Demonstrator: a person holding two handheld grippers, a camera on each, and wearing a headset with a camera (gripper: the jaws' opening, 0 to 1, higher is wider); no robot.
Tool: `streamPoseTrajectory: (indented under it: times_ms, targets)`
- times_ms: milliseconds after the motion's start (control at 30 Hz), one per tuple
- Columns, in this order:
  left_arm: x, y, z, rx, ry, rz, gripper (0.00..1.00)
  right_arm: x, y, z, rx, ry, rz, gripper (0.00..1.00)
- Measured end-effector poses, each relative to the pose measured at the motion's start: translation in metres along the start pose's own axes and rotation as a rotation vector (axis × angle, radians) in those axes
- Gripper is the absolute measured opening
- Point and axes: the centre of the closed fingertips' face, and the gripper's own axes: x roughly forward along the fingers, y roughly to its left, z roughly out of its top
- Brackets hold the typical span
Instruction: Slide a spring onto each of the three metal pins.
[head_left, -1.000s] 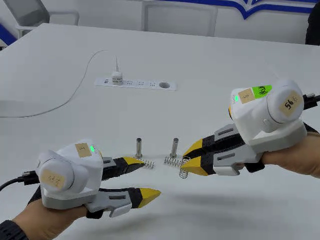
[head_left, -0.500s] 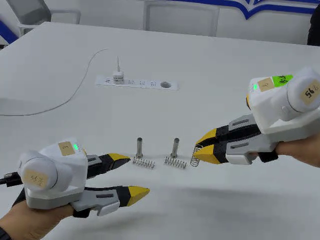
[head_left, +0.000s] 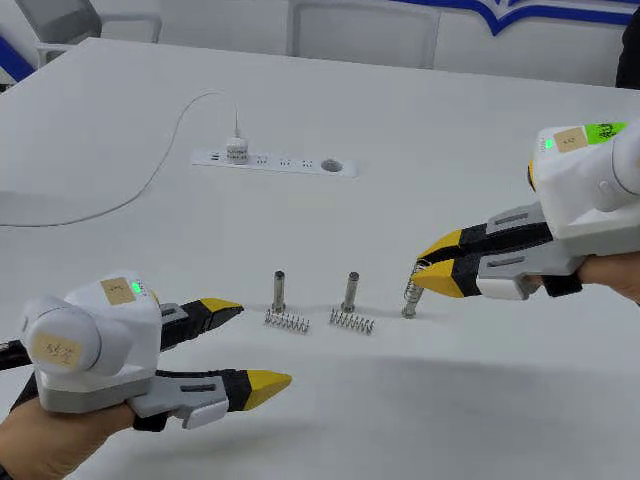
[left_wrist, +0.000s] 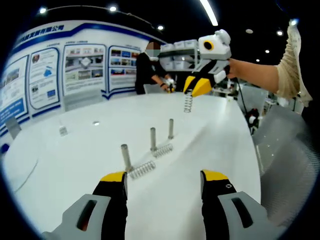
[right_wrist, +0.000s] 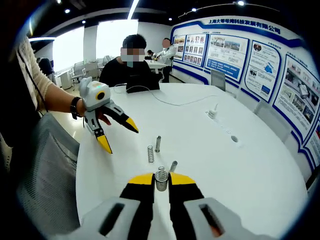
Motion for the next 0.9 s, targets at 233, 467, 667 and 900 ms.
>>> streamPoseTrajectory:
  times_ms: [233, 467, 667, 900]
  targets:
    - [0.000, 0.001, -0.002, -0.013, 0.003, 0.004, 0.63, -0.001, -0.018, -0.003, 0.036, 0.006, -0.041, 0.12]
    - [-0.001, 0.002, -0.003, -0.018, 0.005, 0.008, 0.64, 0.001, -0.034, -0.009, 0.061, 0.018, -0.073, 0.12]
    - [-0.003, 0.003, -0.004, -0.021, 0.007, 0.010, 0.64, 0.008, -0.046, -0.015, 0.090, 0.025, -0.090, 0.12]
    - [-0.003, 0.004, -0.006, -0.024, 0.012, 0.012, 0.64, 0.017, -0.052, -0.026, 0.123, 0.036, -0.097, 0.12]
